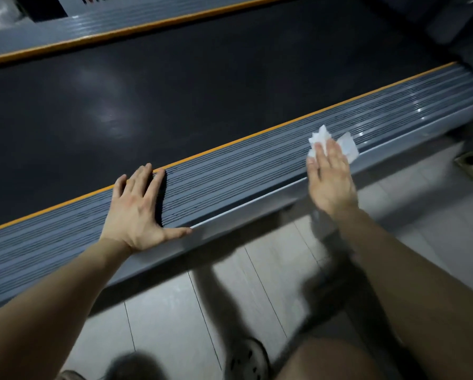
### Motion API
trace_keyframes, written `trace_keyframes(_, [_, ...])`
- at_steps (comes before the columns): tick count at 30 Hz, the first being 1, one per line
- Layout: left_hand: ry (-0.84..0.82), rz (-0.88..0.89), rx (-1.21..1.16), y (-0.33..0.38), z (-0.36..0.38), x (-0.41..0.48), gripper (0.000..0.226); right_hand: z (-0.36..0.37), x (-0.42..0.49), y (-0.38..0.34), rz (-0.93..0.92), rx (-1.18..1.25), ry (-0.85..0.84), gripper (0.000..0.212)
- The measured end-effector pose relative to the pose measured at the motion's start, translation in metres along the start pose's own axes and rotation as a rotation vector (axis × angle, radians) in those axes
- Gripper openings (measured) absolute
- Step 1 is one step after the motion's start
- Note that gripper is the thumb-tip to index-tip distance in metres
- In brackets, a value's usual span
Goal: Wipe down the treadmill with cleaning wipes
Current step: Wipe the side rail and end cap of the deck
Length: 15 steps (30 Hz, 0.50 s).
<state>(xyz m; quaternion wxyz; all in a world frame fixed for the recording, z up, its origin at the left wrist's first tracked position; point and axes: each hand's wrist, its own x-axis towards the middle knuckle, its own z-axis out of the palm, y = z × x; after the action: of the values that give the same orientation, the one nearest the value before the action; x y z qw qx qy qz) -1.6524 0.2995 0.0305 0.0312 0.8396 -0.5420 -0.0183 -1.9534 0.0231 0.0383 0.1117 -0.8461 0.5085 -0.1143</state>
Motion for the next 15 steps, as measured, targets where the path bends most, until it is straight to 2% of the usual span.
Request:
trace_keyframes(1, [-0.007,0.014,0.019,0.001,-0.001,0.000,0.145,0.003,-0.007,-0.014,-0.032,-0.036,0.003,0.089])
trace_keyframes(2, [-0.018,0.043,0.038,0.003,-0.003,-0.001,0.144,0.006,-0.020,-0.031,-0.176,-0.073,0.004,0.081])
trace_keyframes(3, [-0.031,0.090,0.060,0.008,-0.005,0.000,0.144,0.007,-0.034,-0.046,-0.394,-0.076,-0.029,0.073])
trace_keyframes(4, [-0.047,0.151,0.081,0.017,-0.008,0.002,0.144,0.008,-0.048,-0.056,-0.610,-0.067,-0.112,0.069])
trace_keyframes(6, [-0.059,0.234,0.086,0.046,-0.012,0.016,0.144,0.002,-0.051,-0.052,-0.828,-0.077,-0.262,0.064])
trace_keyframes(7, [-0.050,0.226,0.070,0.065,-0.014,0.029,0.144,-0.004,-0.037,-0.040,-0.802,-0.051,-0.249,0.061])
trace_keyframes(9, [-0.028,0.146,0.024,0.104,-0.017,0.064,0.147,-0.009,0.000,-0.003,-0.483,-0.015,-0.156,0.058])
trace_keyframes(11, [-0.067,0.105,0.012,0.134,-0.016,0.098,0.151,-0.017,0.033,0.036,-0.115,-0.036,-0.107,0.072])
trace_keyframes(12, [-0.092,0.101,0.013,0.144,-0.014,0.110,0.152,-0.020,0.043,0.048,-0.005,-0.021,-0.109,0.084])
trace_keyframes(13, [-0.099,0.099,0.012,0.150,-0.010,0.117,0.150,-0.018,0.047,0.053,0.043,-0.018,-0.114,0.090])
trace_keyframes(14, [-0.084,0.100,0.014,0.153,-0.005,0.119,0.148,-0.016,0.044,0.049,0.024,-0.044,-0.120,0.087])
trace_keyframes(15, [-0.059,0.099,0.013,0.154,0.000,0.118,0.145,-0.015,0.035,0.037,-0.070,-0.104,-0.111,0.078])
